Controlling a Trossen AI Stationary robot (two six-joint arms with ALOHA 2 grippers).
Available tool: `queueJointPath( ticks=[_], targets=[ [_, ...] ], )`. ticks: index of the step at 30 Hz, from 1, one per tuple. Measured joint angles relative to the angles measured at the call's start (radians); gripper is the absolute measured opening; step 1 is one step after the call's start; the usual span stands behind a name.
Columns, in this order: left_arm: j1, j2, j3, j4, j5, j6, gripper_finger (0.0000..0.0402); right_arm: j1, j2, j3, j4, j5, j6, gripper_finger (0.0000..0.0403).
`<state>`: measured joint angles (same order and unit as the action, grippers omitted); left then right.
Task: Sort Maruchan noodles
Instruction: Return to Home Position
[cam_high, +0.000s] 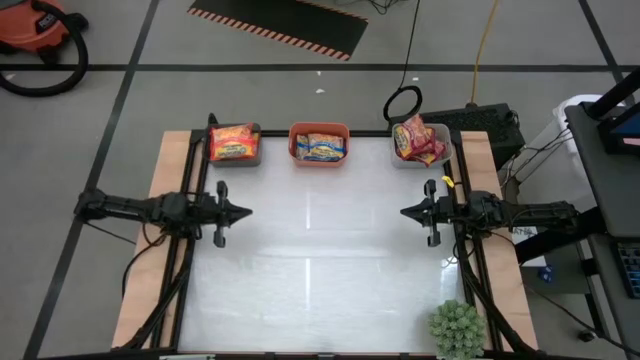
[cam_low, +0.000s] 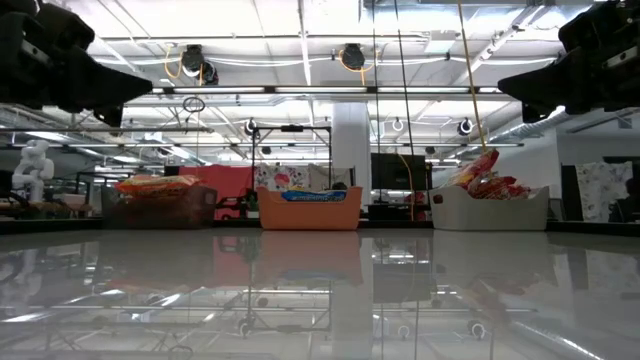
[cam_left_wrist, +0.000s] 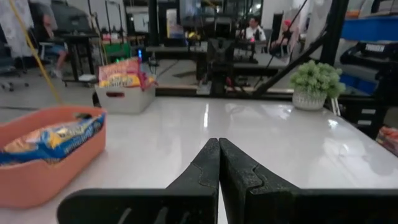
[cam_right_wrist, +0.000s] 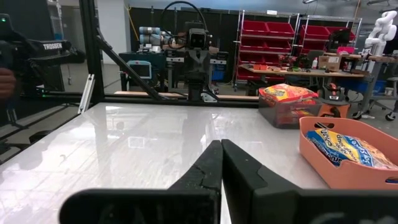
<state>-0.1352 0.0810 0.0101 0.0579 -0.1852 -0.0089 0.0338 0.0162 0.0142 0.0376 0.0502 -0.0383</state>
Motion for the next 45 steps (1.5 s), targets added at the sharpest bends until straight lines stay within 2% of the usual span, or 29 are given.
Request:
queueJointPath(
  ticks=[4,10,16,18,45],
  targets=[
    [0.000,-0.073,0.001,-0.016,0.003,0.016,0.0003,0.000,0.000,0.000,0.000,0.000,0.000,0.0000],
    [0.020,-0.076,0.012,-0.045,0.006,0.037,0.0003,0.000,0.000,0.000,0.000,0.000,0.000,0.0000],
    [0.050,-0.077,0.012,-0.066,0.129,0.036,0.0003,0.000,0.000,0.000,0.002,0.000,0.000,0.0000],
    [0.059,-0.077,0.012,-0.068,0.140,0.033,0.0003,0.000,0.000,0.000,0.002,0.000,0.000,0.0000],
    [0.063,-0.075,0.010,-0.057,0.141,0.030,0.0003,0.000,0.000,0.000,0.002,0.000,0.000,0.0000]
  ],
)
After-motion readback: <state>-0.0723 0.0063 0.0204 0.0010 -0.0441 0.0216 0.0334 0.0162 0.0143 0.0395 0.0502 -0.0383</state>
